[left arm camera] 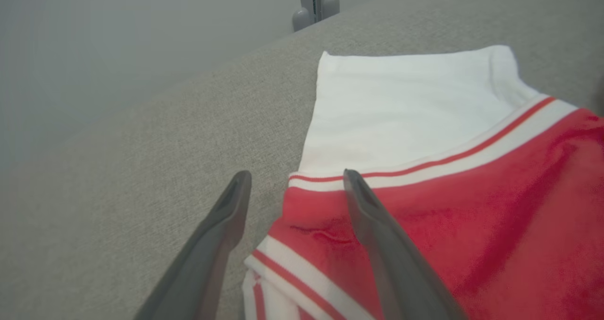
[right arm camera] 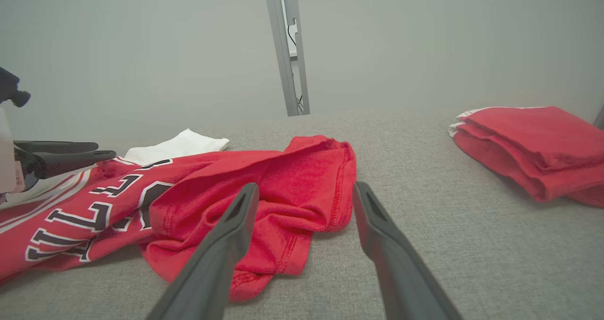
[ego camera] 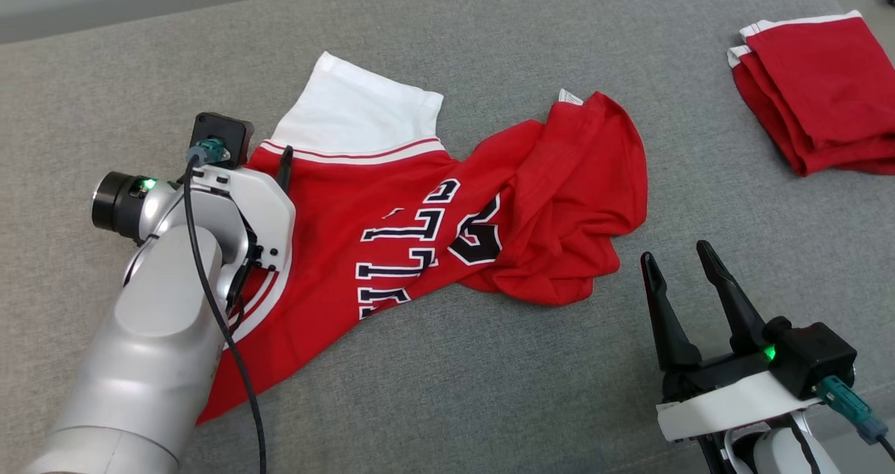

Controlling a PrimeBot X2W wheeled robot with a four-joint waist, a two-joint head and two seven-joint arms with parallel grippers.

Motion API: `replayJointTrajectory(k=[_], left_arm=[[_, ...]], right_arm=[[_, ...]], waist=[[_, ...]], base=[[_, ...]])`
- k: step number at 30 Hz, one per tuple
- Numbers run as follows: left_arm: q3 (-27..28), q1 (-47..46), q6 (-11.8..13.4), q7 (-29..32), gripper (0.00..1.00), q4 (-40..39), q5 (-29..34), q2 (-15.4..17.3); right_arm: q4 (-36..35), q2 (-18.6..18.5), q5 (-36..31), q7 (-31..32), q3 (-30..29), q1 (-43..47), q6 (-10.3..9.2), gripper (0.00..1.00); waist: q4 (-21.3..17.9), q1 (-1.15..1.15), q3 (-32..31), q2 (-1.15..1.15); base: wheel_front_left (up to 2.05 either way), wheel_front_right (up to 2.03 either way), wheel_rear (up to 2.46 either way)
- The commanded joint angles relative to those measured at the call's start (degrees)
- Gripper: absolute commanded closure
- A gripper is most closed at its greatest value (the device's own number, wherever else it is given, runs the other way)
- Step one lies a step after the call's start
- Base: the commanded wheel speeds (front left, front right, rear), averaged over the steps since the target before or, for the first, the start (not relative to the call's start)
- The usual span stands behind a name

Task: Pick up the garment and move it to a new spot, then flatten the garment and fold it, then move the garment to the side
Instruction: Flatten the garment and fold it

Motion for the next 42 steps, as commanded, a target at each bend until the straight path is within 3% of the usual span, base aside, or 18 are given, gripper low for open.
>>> replayJointTrajectory(k=[1, 8, 10, 11, 18, 24, 34, 37, 38, 39, 42], left_arm=[[-0.29, -1.89, 0.19, 0.41, 0.0, 1.27, 0.34, 0.38], [-1.79, -5.37, -2.78, 2.47, 0.0, 7.05, 0.16, 0.69], [-2.52, -5.86, -3.75, 2.81, 0.89, 8.33, 0.28, 0.55], [-2.69, -6.17, -4.13, 2.72, 1.0, 8.77, 0.06, 0.49], [-1.51, -9.48, -5.01, -0.44, 1.0, 9.87, -2.46, 1.01], [2.13, -14.86, -3.03, -4.51, 1.0, 10.24, -5.12, 4.03], [7.22, -24.23, 2.79, -12.36, 1.0, 10.79, -7.63, 10.29], [7.2, -25.04, 2.98, -12.61, 1.0, 12.56, -7.71, 11.17], [6.92, -25.1, 3.17, -12.63, 0.45, 13.21, -7.35, 11.42], [6.64, -25.15, 3.41, -12.89, 0.0, 13.69, -7.03, 11.59], [6.19, -24.57, 3.38, -13.65, 0.0, 15.06, -7.07, 11.21]], right_arm=[[0.0, -0.21, -0.2, -0.38, 0.25, -0.79, -0.03, 0.0], [0.78, -0.22, 0.46, -0.7, 0.59, -1.45, -0.03, 0.0], [0.93, -0.21, 0.53, -0.75, 0.72, -1.5, -0.03, 0.0], [1.0, -0.21, 0.54, -0.76, 0.78, -1.55, -0.03, 0.0], [0.51, -0.21, 0.8, -0.7, 0.98, -1.95, -0.03, 0.0], [0.07, -0.21, 1.25, -0.71, 2.48, -3.01, -0.03, 0.0], [-0.35, -0.21, 2.7, -0.71, 4.62, -4.25, -0.03, 0.0], [-0.38, -0.2, 2.97, -0.71, 5.28, -4.46, -0.03, 0.0], [-0.35, -0.2, 3.14, -0.71, 5.46, -4.58, -0.03, 0.0], [-0.32, -0.2, 3.15, -0.71, 5.63, -4.74, -0.03, 0.0], [-0.36, -0.2, 3.27, -0.72, 5.85, -5.14, -0.03, 0.0]], waist=[[-1.06, 0.0, 1.05, 0.0], [-2.46, 0.0, 2.21, 0.0], [-2.68, 0.0, 2.38, 0.0], [-2.77, 0.0, 2.45, 0.0], [-3.18, 0.0, 3.19, 0.0], [-4.22, 0.0, 4.87, 0.0], [-6.36, 0.0, 6.52, 0.0], [-6.67, 0.0, 6.77, 0.0], [-6.71, 0.0, 6.81, 0.0], [-6.69, 0.0, 6.85, 0.0], [-6.14, 0.0, 6.77, 0.0]], base=[[0.0, 0.0, 0.0], [0.0, 0.0, 0.0], [0.0, 0.0, 0.0], [0.0, 0.0, 0.0], [0.0, 0.0, 0.0], [0.0, 0.0, 0.0], [0.0, 0.0, 0.0], [0.0, 0.0, 0.0], [0.0, 0.0, 0.0], [0.0, 0.0, 0.0], [0.0, 0.0, 0.0]])
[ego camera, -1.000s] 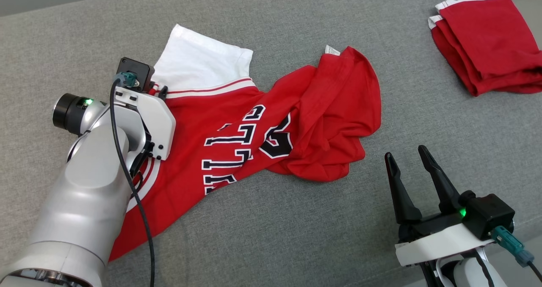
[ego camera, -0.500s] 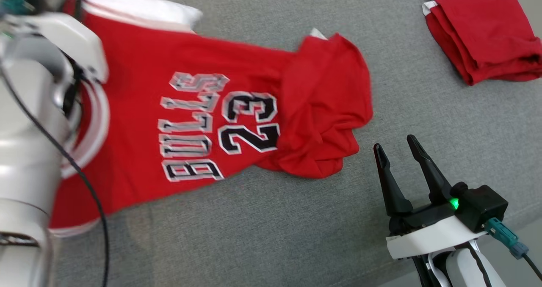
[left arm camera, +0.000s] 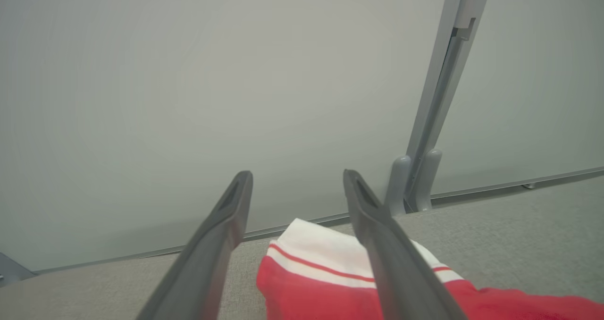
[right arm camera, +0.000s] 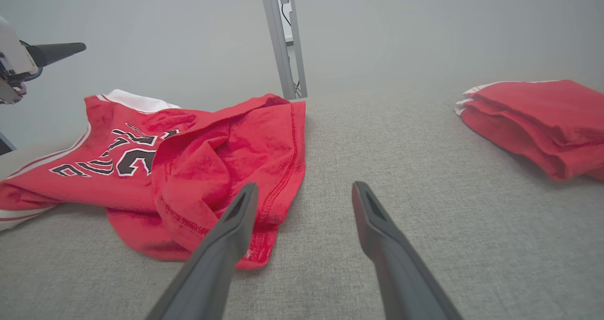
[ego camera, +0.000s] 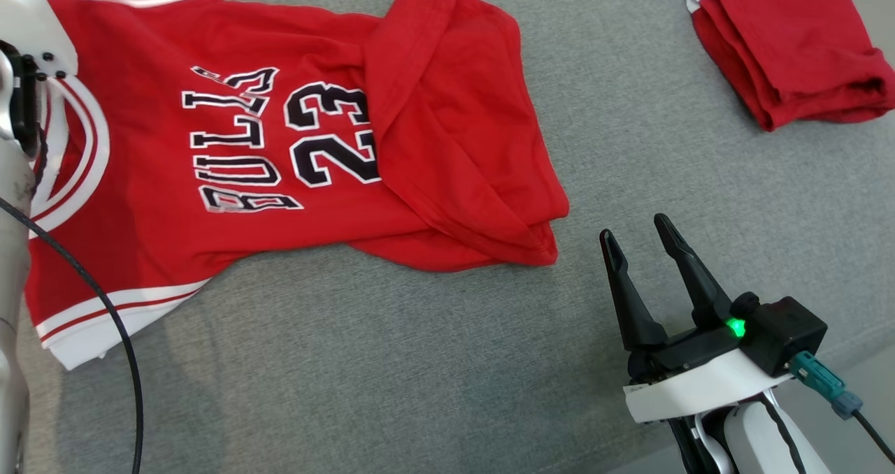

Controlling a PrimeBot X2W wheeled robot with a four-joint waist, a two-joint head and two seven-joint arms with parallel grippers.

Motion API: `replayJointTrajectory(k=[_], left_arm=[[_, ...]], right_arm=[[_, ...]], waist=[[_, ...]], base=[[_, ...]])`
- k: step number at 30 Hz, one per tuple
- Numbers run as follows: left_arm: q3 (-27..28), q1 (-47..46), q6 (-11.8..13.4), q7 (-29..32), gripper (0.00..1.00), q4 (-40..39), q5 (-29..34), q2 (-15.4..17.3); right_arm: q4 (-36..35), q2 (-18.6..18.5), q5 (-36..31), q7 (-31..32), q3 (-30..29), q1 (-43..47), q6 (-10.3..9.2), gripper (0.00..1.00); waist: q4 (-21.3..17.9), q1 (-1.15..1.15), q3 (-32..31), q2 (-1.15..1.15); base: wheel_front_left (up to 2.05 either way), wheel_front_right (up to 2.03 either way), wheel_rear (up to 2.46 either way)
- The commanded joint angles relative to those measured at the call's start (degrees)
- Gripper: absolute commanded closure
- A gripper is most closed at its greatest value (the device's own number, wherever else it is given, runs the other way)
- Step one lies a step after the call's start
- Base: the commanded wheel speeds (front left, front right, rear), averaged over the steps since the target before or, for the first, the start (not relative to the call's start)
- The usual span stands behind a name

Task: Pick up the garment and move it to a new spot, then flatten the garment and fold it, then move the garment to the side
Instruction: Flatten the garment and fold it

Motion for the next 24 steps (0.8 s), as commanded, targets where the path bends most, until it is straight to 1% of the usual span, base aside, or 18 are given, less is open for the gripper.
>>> replayJointTrajectory(k=[1, 3, 7, 9, 11, 15, 21, 22, 24], left_arm=[[-0.3, 0.36, -0.3, -0.52, 0.0, 0.24, 0.03, -0.08], [-0.68, 0.5, -0.39, -1.24, 0.0, 0.3, 0.38, -0.26], [0.14, 2.23, -1.79, -2.73, 0.0, -1.89, -1.15, -1.25], [0.16, 3.68, -2.72, -2.95, 0.0, -3.56, -1.31, -1.73], [0.24, 5.91, -3.36, -3.02, 0.0, -7.01, -1.15, -2.16], [0.49, 13.47, -4.47, -3.04, 0.0, -14.08, -0.77, -2.73], [2.3, 28.8, -3.27, -3.05, 0.0, -26.03, -1.14, -4.91], [2.7, 34.02, -2.97, -3.07, 0.0, -30.22, -1.19, -5.99], [2.66, 39.29, -3.11, -3.07, 0.0, -34.16, -1.14, -7.24]], right_arm=[[-0.3, -0.21, 0.17, -0.39, -0.13, -0.66, -0.03, 0.0], [-0.27, -0.22, -0.2, -0.39, -0.22, -0.81, -0.03, 0.0], [0.16, -0.23, -1.04, -0.38, -1.1, -1.3, -0.03, 0.0], [0.46, -0.23, -1.39, -0.36, -1.87, -1.16, -0.03, 0.0], [0.85, -0.26, -1.75, -0.34, -2.65, -0.91, -0.03, 0.0], [1.7, -0.28, -2.63, -0.34, -4.09, -0.14, -0.03, 0.0], [2.46, -0.26, -3.77, -0.34, -6.63, 1.99, -0.03, 0.0], [2.6, -0.26, -4.1, -0.33, -7.19, 2.92, -0.03, 0.0], [2.73, -0.26, -4.34, -0.34, -7.71, 3.77, -0.03, 0.0]], waist=[[0.55, 0.0, -0.23, 0.0], [1.47, 0.0, -0.72, 0.0], [4.76, 0.0, -3.29, 0.0], [6.58, 0.0, -4.73, 0.0], [8.43, 0.0, -6.26, 0.0], [12.07, 0.0, -9.63, 0.0], [17.16, 0.0, -15.28, 0.0], [18.61, 0.0, -16.89, 0.0], [20.03, 0.0, -18.38, 0.0]], base=[[0.0, 0.0, 0.0], [0.0, 0.0, 0.0], [0.0, 0.0, 0.0], [0.0, 0.0, 0.0], [0.0, 0.0, 0.0], [0.0, 0.0, 0.0], [0.0, 0.0, 0.0], [0.0, 0.0, 0.0], [0.0, 0.0, 0.0]])
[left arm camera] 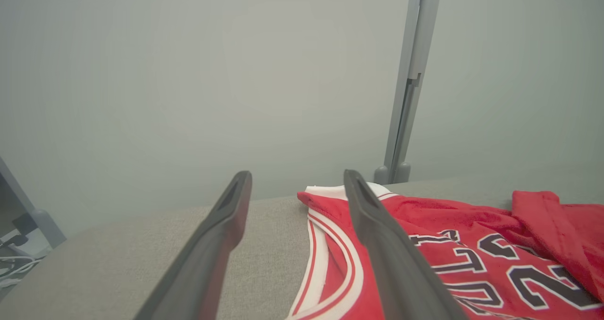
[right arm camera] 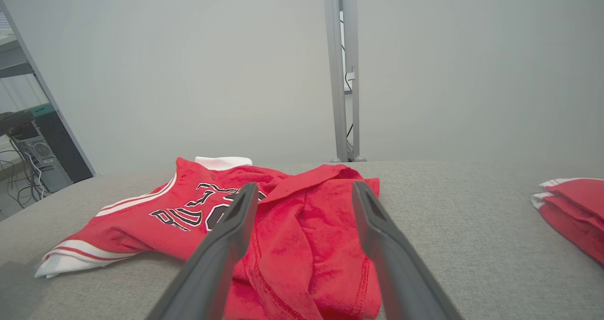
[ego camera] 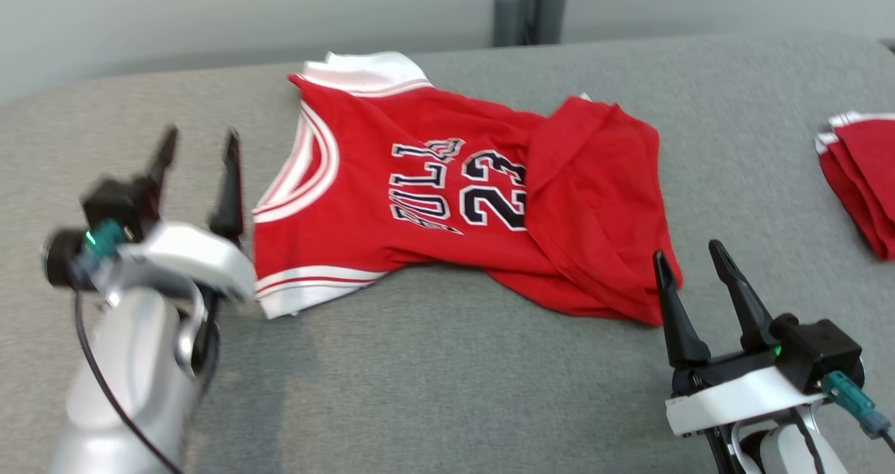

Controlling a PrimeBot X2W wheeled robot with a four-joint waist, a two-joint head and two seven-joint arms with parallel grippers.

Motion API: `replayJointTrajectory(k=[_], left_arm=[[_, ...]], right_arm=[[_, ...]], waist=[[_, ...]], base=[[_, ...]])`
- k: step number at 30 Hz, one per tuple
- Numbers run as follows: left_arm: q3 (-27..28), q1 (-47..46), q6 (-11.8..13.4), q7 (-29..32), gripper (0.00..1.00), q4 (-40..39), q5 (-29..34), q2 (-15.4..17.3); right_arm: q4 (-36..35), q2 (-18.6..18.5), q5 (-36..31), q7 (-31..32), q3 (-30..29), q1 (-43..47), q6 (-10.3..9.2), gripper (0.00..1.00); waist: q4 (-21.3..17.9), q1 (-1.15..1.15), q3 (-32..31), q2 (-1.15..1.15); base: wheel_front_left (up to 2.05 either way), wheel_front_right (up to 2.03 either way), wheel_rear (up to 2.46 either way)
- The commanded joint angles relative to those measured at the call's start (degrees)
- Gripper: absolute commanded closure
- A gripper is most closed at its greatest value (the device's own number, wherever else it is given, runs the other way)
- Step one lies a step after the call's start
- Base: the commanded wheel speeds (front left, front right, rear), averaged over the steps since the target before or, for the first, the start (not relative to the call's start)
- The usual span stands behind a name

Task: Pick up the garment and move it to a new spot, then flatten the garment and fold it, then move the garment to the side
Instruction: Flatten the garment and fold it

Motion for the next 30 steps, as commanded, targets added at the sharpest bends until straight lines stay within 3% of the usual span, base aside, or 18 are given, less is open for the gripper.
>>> replayJointTrajectory(k=[1, 5, 13, 22, 30], left_arm=[[0.14, 3.02, 0.09, -0.22, 0.0, -1.89, 0.02, -0.42], [0.98, 11.57, 0.49, -0.17, 0.0, -7.52, 0.25, -2.35], [1.39, 20.19, 1.87, -0.17, 0.0, -11.47, 0.67, -6.03], [2.19, 21.12, 1.69, -0.17, 0.0, -11.41, 1.85, -7.36], [0.27, 18.77, 1.41, 2.81, 0.0, -3.6, 2.31, -7.4]], right_arm=[[0.16, -0.3, -0.35, -0.25, -0.32, 0.97, -0.03, 0.0], [0.34, -0.31, -0.26, -0.22, -0.3, 2.47, -0.03, 0.0], [-0.05, -0.29, 0.45, 0.04, -0.57, 3.31, -0.03, 0.0], [-0.56, -0.29, 0.53, 0.2, 0.16, 3.07, -0.03, 0.0], [-0.81, -0.3, 0.53, 0.34, 1.29, 2.05, -0.03, 0.0]], waist=[[3.75, 0.0, -3.88, 0.0], [5.18, 0.0, -6.11, 0.0], [6.08, 0.0, -7.36, 0.0], [5.36, 0.0, -6.19, 0.0], [3.39, 0.0, -3.86, 0.0]], base=[[0.0, 0.0, 0.0], [0.0, 0.0, 0.0], [0.0, 0.0, 0.0], [0.0, 0.0, 0.0], [0.0, 0.0, 0.0]])
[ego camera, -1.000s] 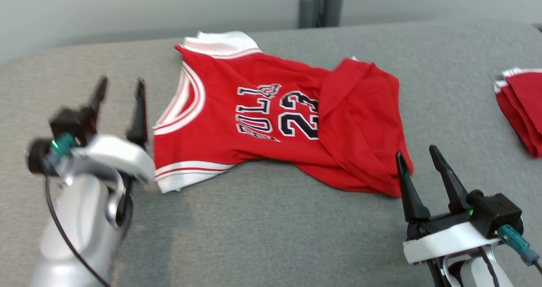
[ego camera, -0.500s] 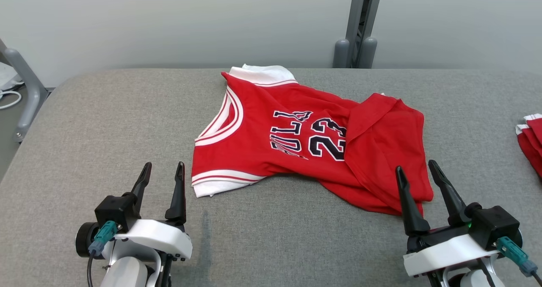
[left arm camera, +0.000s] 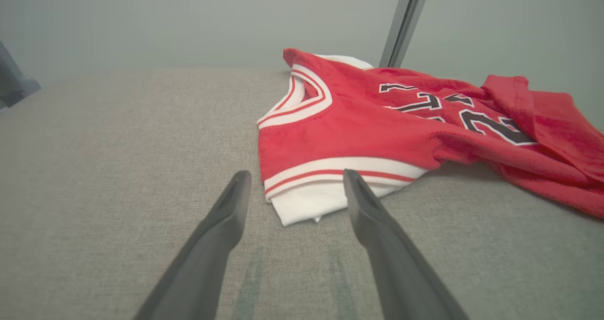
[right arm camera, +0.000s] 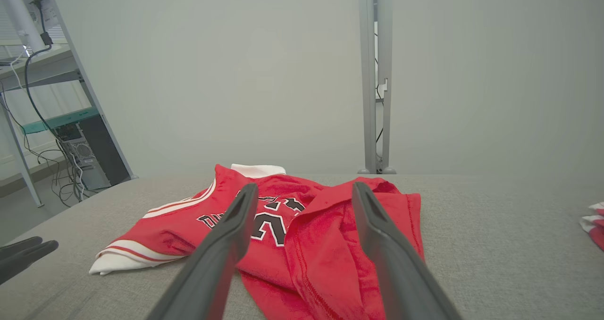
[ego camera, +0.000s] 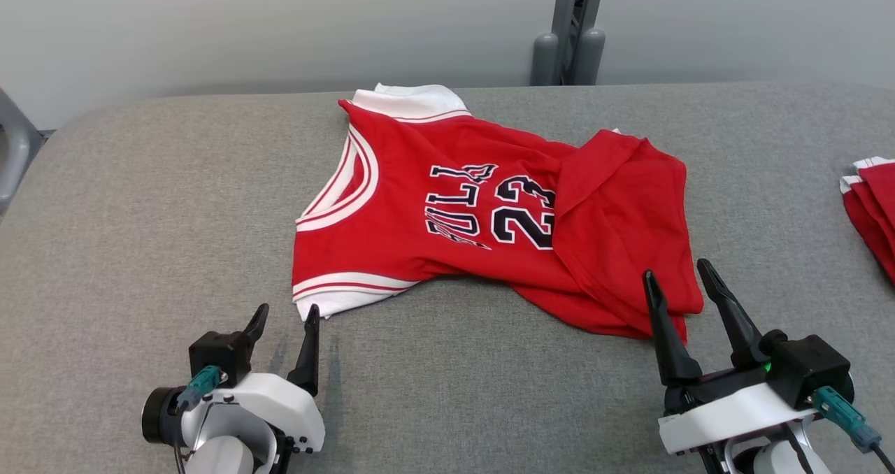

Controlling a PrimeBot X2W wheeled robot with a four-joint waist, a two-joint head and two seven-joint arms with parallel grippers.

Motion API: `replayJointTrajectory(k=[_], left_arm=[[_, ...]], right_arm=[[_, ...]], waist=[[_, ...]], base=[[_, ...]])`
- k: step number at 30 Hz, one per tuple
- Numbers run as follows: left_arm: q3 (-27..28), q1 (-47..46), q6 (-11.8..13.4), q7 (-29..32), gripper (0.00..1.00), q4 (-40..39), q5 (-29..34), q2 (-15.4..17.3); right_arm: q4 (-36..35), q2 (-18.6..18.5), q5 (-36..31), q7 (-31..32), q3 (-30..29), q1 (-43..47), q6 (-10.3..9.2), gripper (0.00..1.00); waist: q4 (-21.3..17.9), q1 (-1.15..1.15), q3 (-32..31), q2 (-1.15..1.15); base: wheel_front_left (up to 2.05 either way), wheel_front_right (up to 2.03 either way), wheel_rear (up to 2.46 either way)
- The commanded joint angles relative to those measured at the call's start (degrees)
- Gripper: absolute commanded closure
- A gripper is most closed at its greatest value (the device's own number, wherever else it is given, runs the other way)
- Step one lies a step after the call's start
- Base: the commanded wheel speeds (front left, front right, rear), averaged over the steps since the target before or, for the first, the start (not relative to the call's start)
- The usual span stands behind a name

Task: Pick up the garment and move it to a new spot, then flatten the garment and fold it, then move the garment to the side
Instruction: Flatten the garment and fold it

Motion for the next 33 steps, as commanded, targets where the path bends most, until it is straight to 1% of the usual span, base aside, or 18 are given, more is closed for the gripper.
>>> replayJointTrajectory(k=[1, 8, 17, 20, 21, 22, 23, 26, 29, 33], left_arm=[[-0.14, -1.73, 0.38, 1.44, 0.0, 1.55, -0.06, 0.07], [-0.25, -5.88, 1.29, 6.62, 0.0, 9.01, -0.89, 0.22], [1.33, -10.14, 1.14, 6.59, 0.0, 15.15, -4.4, -0.44], [0.92, -11.02, 0.3, 6.63, 0.0, 17.0, -4.89, -0.53], [0.65, -11.29, -0.36, 6.61, 0.14, 17.47, -5.13, -0.57], [0.43, -11.55, -0.91, 6.16, 0.59, 17.71, -5.37, -0.64], [0.35, -11.89, -1.22, 5.46, 1.0, 17.81, -5.36, -0.68], [-0.37, -12.96, -2.59, 2.34, 1.0, 17.46, -4.69, -0.54], [-0.66, -12.69, -2.95, -0.22, 1.0, 16.53, -4.2, -0.37], [-1.33, -10.94, -3.33, -1.79, 1.0, 13.54, -3.42, -0.24]], right_arm=[[-0.33, -0.31, -0.08, 0.04, -0.02, -0.38, -0.03, 0.0], [-0.65, -0.3, -0.49, 0.09, -0.08, -1.17, -0.03, 0.0], [-0.62, -0.3, -0.49, -0.18, -0.16, -1.83, -0.03, 0.0], [-0.69, -0.3, -0.52, -0.26, -0.16, -2.06, -0.03, 0.0], [-0.7, -0.3, -0.54, -0.28, -0.17, -2.05, -0.03, 0.0], [-0.67, -0.3, -0.57, -0.31, -0.21, -2.02, -0.03, 0.0], [-0.61, -0.3, -0.58, -0.33, -0.26, -2.05, -0.03, 0.0], [-0.23, -0.3, -0.53, -0.41, -0.38, -2.05, -0.03, 0.0], [0.26, -0.3, -0.17, -0.46, -0.39, -1.76, -0.03, 0.0], [0.78, -0.3, 0.34, -0.55, -0.46, -1.12, -0.03, 0.0]], waist=[[-0.95, 0.0, 1.01, 0.0], [-3.31, 0.0, 3.52, 0.0], [-4.59, 0.0, 5.1, 0.0], [-4.7, 0.0, 5.47, 0.0], [-4.7, 0.0, 5.57, 0.0], [-4.67, 0.0, 5.65, 0.0], [-4.62, 0.0, 5.66, 0.0], [-4.25, 0.0, 5.3, 0.0], [-3.69, 0.0, 4.25, 0.0], [-2.61, 0.0, 2.25, 0.0]], base=[[0.0, 0.0, 0.0], [0.0, 0.0, 0.0], [0.0, 0.0, 0.0], [0.0, 0.0, 0.0], [0.0, 0.0, 0.0], [0.0, 0.0, 0.0], [0.0, 0.0, 0.0], [0.0, 0.0, 0.0], [0.0, 0.0, 0.0], [0.0, 0.0, 0.0]])
